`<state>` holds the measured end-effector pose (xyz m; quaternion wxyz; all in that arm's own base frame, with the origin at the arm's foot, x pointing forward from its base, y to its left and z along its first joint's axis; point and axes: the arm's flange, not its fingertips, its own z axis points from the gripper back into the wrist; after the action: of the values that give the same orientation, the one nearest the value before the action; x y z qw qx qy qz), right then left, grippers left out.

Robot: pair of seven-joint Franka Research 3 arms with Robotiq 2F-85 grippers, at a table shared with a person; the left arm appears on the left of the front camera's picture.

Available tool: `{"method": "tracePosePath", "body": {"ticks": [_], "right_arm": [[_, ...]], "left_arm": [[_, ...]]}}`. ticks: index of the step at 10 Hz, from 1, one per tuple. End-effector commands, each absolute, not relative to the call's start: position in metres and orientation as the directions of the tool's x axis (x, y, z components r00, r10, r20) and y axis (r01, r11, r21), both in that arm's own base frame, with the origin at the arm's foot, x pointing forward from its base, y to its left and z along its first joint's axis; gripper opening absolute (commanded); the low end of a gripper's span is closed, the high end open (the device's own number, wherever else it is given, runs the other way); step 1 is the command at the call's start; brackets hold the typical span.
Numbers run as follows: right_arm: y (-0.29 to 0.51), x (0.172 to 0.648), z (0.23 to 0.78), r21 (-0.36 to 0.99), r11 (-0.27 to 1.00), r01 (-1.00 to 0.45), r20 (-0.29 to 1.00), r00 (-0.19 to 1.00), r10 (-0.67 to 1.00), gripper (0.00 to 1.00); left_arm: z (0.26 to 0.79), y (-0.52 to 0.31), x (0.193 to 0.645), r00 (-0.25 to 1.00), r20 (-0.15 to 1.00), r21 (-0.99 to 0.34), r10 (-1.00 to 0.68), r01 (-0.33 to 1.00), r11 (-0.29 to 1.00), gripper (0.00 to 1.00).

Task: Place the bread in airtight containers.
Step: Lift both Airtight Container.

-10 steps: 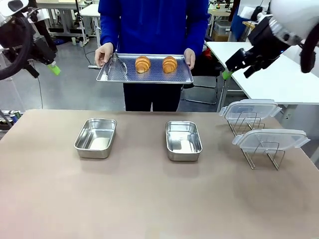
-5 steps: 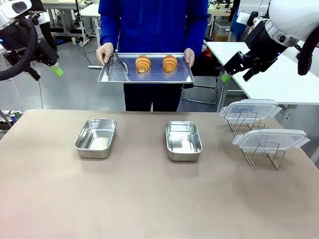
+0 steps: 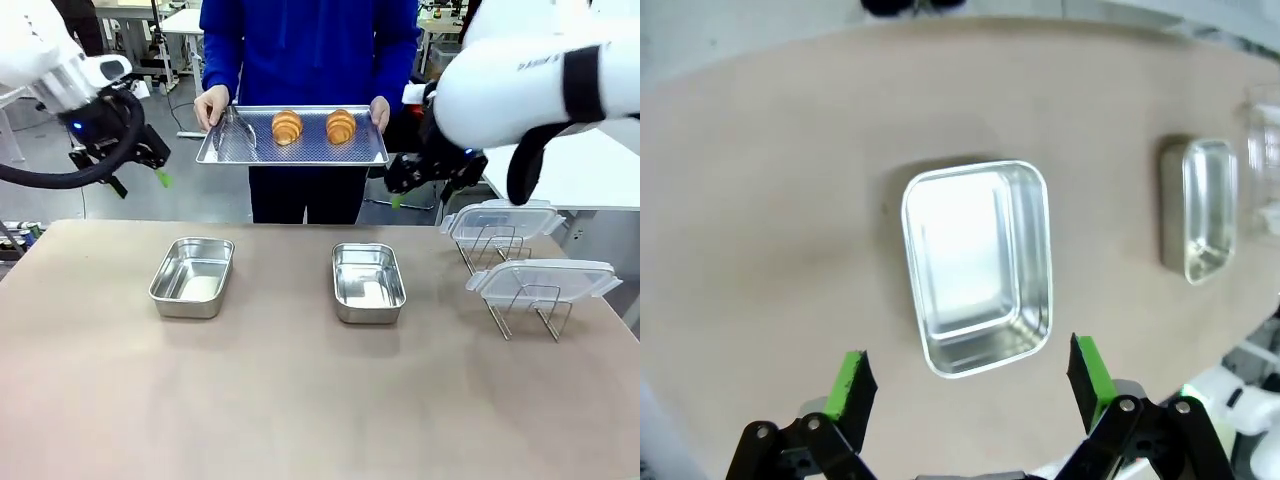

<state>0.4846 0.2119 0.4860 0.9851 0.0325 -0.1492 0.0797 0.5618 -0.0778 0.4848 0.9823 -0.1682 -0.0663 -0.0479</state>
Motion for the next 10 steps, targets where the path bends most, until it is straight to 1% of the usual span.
{"method": "tracePosePath", "body": {"ticks": [1,2,3,5,6,8,9,10], "right_arm": [[0.233,0.498,0.471,0.021,0.995,-0.095,0.284,0.955,0.085,1.00],[0.240,0.500,0.452,0.020,0.997,-0.077,0.258,0.964,0.070,1.00],[0.244,0.503,0.437,0.031,0.998,-0.063,0.231,0.972,0.055,1.00],[0.243,0.511,0.413,0.042,0.998,-0.037,0.204,0.978,0.028,1.00],[0.242,0.515,0.402,0.052,0.998,-0.039,0.194,0.981,0.028,1.00],[0.238,0.521,0.377,0.054,0.998,-0.043,0.184,0.982,0.032,1.00],[0.237,0.524,0.366,0.075,0.995,-0.065,0.152,0.987,0.053,1.00],[0.235,0.527,0.356,0.083,0.995,-0.061,0.147,0.988,0.049,1.00]], "left_arm": [[0.474,-0.088,0.561,0.990,0.143,-0.267,0.008,0.031,0.963,1.00],[0.452,-0.091,0.563,0.988,0.150,-0.252,0.025,0.014,0.968,1.00],[0.438,-0.095,0.562,0.991,0.137,-0.239,0.002,0.031,0.970,1.00],[0.414,-0.102,0.556,0.993,0.119,-0.177,0.001,0.020,0.984,1.00],[0.400,-0.105,0.553,0.994,0.105,-0.160,0.000,0.017,0.987,1.00],[0.367,-0.105,0.556,0.997,0.077,-0.171,-0.011,0.024,0.985,1.00],[0.355,-0.104,0.557,0.996,0.084,-0.162,-0.021,0.034,0.986,1.00],[0.345,-0.102,0.559,0.996,0.093,-0.140,-0.016,0.029,0.990,1.00]]}}
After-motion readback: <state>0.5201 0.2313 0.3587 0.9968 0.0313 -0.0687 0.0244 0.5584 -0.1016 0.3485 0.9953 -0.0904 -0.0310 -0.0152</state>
